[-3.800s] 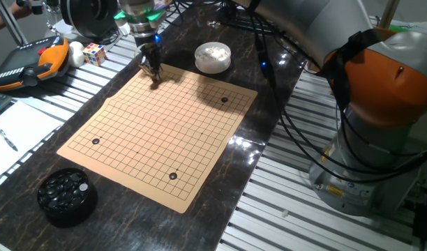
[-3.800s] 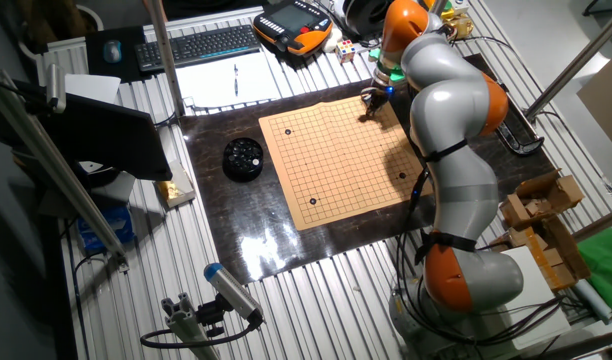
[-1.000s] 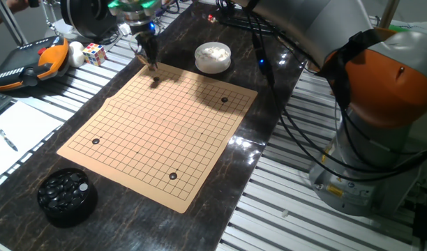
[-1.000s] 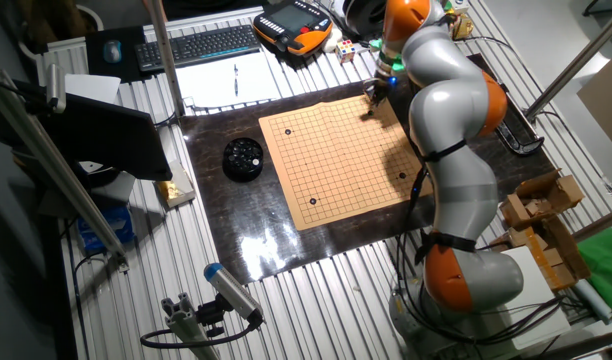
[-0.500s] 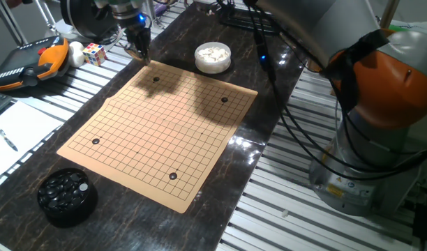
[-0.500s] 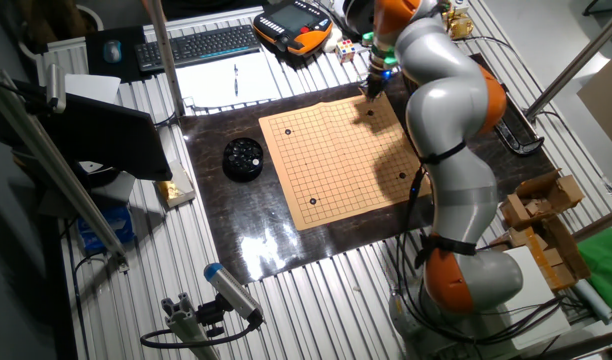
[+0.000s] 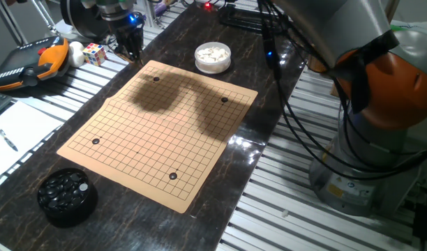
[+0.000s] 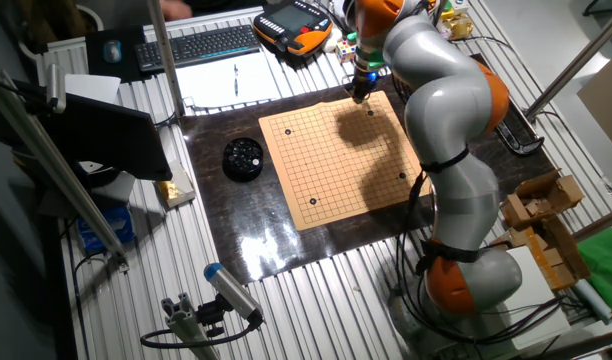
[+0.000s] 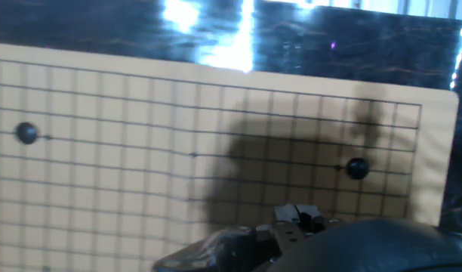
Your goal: Play the first move as black on the 3-4 point in the upper right corner of the Go board
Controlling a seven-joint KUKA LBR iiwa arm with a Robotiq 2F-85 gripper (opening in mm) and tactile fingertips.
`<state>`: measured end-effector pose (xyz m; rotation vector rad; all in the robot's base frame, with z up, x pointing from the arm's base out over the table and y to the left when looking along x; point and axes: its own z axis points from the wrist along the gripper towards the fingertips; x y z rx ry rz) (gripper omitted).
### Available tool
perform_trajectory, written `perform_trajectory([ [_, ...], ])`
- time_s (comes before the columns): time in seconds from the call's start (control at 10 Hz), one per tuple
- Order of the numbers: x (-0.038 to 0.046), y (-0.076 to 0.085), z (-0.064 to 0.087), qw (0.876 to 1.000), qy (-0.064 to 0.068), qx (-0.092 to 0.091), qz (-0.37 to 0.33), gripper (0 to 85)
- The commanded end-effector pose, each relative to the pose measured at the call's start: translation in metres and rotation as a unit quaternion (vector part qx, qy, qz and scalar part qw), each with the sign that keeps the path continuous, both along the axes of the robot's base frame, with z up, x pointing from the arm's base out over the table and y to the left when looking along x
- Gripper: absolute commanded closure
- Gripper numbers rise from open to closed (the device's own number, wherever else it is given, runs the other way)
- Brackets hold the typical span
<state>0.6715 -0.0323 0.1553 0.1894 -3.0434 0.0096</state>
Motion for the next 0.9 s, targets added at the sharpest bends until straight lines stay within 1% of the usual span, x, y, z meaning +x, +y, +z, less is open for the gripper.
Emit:
perform_trajectory([
  [0.0, -0.0058, 0.005, 0.006, 1.0, -0.002, 0.004, -0.002, 84.3],
  [0.1, -0.0105, 0.011, 0.012, 1.0, -0.006, -0.004, -0.004, 84.3],
  [0.3, -0.0167, 0.022, 0.018, 1.0, -0.008, -0.007, -0.006, 84.3],
  [0.5, -0.017, 0.023, 0.018, 1.0, -0.015, -0.006, 0.0, 84.3],
  [0.6, -0.017, 0.024, 0.018, 1.0, -0.015, -0.004, 0.002, 84.3],
  [0.8, -0.0167, 0.024, 0.018, 1.0, -0.022, -0.006, 0.0, 84.3],
])
